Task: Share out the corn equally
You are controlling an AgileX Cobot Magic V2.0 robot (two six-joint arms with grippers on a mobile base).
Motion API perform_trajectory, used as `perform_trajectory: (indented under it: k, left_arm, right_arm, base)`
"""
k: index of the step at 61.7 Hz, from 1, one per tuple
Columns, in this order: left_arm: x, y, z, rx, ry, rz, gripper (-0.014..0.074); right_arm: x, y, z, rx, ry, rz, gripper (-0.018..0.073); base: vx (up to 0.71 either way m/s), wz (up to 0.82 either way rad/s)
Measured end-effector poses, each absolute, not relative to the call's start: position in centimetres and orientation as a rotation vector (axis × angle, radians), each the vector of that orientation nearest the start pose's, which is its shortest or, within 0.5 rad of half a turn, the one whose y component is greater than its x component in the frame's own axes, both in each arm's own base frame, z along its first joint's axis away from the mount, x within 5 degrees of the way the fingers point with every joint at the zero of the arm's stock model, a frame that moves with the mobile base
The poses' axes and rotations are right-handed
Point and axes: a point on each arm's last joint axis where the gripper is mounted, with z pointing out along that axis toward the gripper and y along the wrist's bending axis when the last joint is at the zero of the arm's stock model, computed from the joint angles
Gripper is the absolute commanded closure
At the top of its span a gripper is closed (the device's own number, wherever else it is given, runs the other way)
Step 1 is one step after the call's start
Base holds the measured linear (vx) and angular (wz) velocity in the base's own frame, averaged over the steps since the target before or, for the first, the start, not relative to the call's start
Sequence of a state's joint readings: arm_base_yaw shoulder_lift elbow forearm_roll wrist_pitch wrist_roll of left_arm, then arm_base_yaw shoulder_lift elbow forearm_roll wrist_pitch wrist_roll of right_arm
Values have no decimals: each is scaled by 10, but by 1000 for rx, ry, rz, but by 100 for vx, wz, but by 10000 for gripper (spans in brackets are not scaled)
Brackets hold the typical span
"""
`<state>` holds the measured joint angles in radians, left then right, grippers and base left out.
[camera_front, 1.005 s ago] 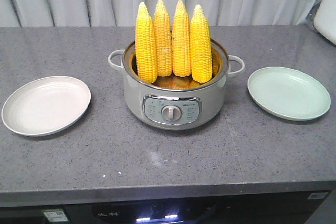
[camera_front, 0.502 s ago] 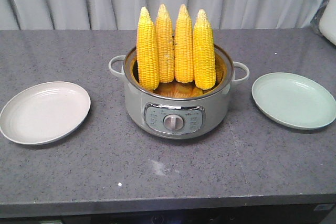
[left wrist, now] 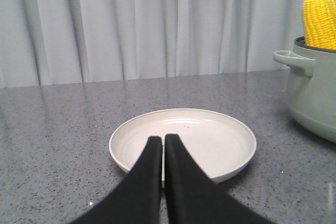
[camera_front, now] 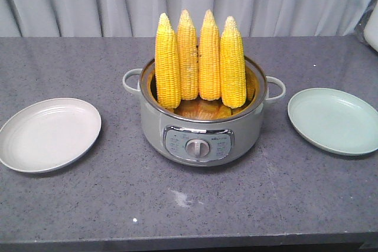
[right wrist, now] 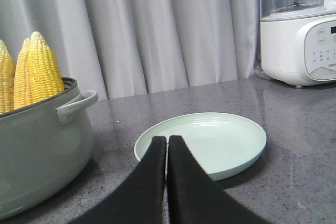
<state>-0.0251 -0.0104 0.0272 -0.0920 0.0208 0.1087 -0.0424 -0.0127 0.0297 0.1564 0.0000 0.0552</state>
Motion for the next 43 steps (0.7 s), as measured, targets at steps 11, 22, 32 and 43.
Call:
perform_trajectory:
  k: [11,22,32,43]
  left_arm:
    - [57,-2,203,33,1521,-8,603]
    - [57,-2,203,33,1521,-8,603]
    - [57,-2,203,33,1521,-8,603]
    - [57,-2,203,33,1521,-8,603]
  right_arm:
    - [56,-2,204,190,1490,136,564]
    - [56,-2,204,190,1490,136,564]
    - [56,-2,204,190,1490,136,564]
    - [56,-2,204,190,1490,136,564]
  base:
    - [0,0]
    - [0,0]
    - [0,0]
    - [0,0]
